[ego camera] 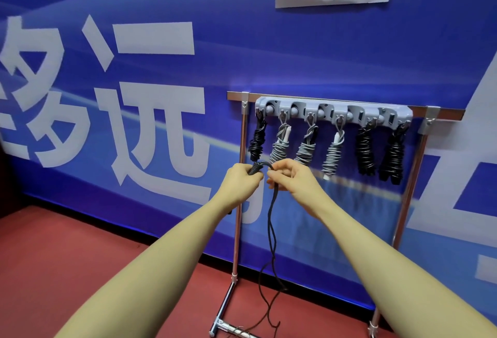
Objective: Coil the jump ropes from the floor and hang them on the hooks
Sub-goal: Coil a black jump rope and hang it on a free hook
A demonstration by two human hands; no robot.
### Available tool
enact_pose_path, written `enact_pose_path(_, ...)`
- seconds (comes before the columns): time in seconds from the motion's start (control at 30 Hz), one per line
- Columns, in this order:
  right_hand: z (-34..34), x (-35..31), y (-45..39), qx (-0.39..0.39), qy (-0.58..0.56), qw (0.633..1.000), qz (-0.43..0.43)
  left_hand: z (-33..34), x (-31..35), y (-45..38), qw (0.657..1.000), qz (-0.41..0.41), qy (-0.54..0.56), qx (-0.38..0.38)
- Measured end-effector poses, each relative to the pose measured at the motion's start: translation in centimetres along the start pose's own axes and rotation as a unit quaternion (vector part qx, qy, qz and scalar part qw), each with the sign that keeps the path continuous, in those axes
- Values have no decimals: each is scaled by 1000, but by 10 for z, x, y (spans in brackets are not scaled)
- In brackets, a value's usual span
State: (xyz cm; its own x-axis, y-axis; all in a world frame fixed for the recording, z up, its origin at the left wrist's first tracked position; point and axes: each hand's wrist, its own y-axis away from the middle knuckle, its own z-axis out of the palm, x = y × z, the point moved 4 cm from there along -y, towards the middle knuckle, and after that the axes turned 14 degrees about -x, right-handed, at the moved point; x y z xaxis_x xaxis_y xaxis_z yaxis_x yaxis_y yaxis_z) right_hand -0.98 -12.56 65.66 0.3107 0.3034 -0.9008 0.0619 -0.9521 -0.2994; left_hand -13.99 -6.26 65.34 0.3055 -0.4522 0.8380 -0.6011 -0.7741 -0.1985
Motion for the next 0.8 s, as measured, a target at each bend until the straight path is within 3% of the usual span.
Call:
enact_pose_path(0.2,9,13,0,-61,82,993,64,1,-2,0,973,13,231,22)
enact_pose_path(0.33,19,12,0,-84,29,992,92,3,-1,-2,940,41,337,20)
enact_pose_path(0.43,24,15,2,-101,-39,989,102,4,0,-3,925,40,371,67)
enact_pose_path(0.6,20,22,2,34,-8,983,179,13,2,-6,908,16,380,179)
enact_pose_path(0.7,12,23,4,121,127,968,180,26,3,-7,882,-3,430,194)
enact_pose_path(0.8,9,23,8,156,205,949,181,40,12,-10,841,4,510,181)
